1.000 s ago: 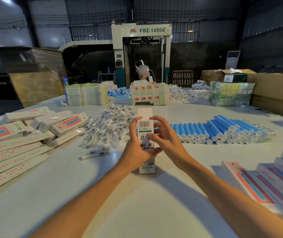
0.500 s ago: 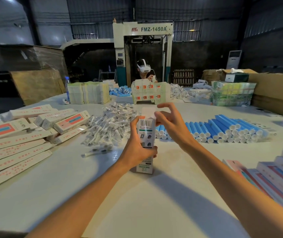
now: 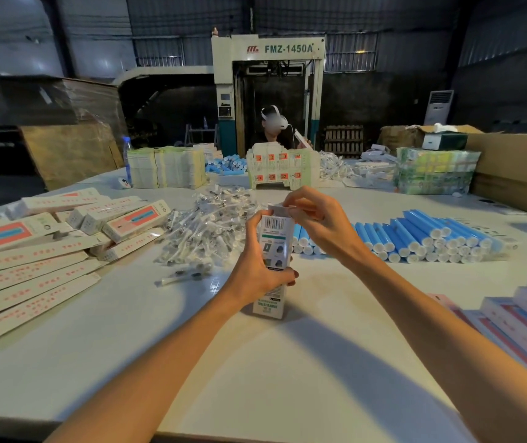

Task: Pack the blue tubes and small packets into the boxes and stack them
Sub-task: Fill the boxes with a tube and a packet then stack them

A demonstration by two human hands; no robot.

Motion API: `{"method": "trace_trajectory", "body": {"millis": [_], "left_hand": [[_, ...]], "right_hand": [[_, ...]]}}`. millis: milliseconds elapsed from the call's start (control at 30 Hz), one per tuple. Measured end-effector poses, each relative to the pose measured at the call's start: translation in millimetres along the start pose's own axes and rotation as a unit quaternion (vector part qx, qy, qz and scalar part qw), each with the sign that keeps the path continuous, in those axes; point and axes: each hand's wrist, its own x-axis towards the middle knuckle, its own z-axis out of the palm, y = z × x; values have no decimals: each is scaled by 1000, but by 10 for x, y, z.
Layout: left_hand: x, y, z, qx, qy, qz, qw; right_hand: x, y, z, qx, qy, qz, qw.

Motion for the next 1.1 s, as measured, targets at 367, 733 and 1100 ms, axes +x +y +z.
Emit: {"method": "trace_trajectory", "body": {"millis": [367, 733, 1100], "left_hand": [[3, -41, -12, -13, -3, 19, 1000], [-16, -40, -17, -29, -14, 10, 999], [-64, 2, -34, -44, 17, 16, 999]], "right_hand": [[37, -36, 22, 51, 11, 61, 997], [111, -57, -91, 34, -50, 70, 996], [-91, -110, 7, 49, -97, 97, 989]]}}
